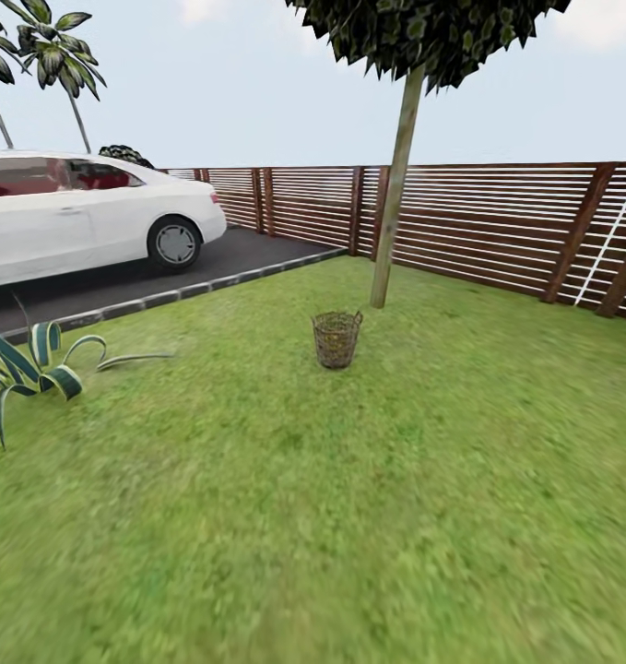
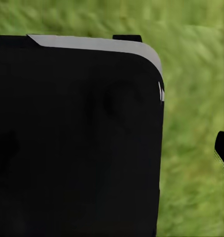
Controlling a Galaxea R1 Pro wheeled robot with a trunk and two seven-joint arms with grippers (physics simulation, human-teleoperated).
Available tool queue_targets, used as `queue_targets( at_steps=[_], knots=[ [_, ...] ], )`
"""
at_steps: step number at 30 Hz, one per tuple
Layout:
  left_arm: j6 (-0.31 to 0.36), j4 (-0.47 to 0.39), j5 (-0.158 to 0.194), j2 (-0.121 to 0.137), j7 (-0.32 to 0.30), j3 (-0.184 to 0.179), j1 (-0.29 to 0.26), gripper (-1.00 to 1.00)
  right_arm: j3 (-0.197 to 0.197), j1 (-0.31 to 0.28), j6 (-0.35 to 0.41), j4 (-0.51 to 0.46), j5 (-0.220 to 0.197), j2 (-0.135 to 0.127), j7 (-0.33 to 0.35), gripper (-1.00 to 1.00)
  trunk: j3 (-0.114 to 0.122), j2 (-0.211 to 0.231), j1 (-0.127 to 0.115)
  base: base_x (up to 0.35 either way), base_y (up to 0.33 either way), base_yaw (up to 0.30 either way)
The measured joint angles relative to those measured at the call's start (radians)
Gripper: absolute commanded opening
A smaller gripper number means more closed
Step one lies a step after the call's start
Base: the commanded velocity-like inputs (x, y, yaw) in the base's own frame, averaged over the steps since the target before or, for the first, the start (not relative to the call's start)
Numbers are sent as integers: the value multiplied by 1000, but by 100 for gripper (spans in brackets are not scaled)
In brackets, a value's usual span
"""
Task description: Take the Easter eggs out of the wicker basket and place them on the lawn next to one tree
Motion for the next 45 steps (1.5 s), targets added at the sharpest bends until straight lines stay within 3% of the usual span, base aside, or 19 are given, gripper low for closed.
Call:
queue_targets(
  at_steps=[45],
  knots=[
    [0, 0, 0, 1, 0, 0, 0, 100, 1, 0, 0, 1, 2, -1, 3, 100, 0, 0, 0, 340, 0, 0]
  ],
)
